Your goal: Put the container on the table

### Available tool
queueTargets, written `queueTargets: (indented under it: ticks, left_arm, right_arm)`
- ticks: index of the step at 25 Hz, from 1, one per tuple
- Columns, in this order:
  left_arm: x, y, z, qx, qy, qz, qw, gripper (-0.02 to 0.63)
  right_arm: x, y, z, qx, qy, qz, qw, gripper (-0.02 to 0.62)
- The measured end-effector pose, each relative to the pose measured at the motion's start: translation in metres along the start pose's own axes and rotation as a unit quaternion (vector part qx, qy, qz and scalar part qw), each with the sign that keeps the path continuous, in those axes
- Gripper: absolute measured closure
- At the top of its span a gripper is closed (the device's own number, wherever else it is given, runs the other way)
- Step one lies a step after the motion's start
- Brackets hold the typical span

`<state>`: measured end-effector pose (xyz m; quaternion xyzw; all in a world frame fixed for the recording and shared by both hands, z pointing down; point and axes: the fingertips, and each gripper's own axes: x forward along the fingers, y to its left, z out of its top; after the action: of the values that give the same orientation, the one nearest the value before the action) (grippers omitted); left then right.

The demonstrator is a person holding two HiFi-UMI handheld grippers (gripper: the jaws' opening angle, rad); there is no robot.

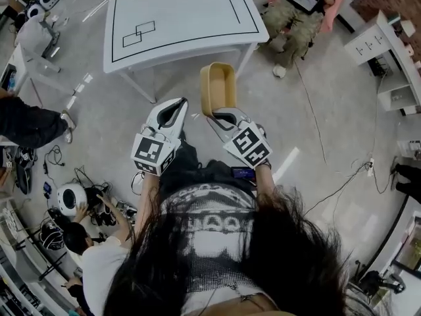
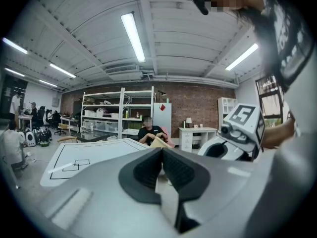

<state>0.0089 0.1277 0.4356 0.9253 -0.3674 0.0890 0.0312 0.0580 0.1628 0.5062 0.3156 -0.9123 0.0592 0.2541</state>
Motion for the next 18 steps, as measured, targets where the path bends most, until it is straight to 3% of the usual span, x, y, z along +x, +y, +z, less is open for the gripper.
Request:
queueTargets:
  ticks: [7, 18]
  left_arm:
    - [0.026, 0.069, 0.014, 0.007, -0.001, -0.007, 1.0, 0.606]
    - [0.047, 0.199, 0.029, 0.026, 0.002, -0.015, 0.9996, 0.606]
  right_arm:
    - [0.052, -0.034, 0.034, 0.005, 0.006, 0.004, 1.0, 0.574]
    - [0.147, -0.092, 0.099, 0.018, 0.008, -0.028, 0.999, 0.574]
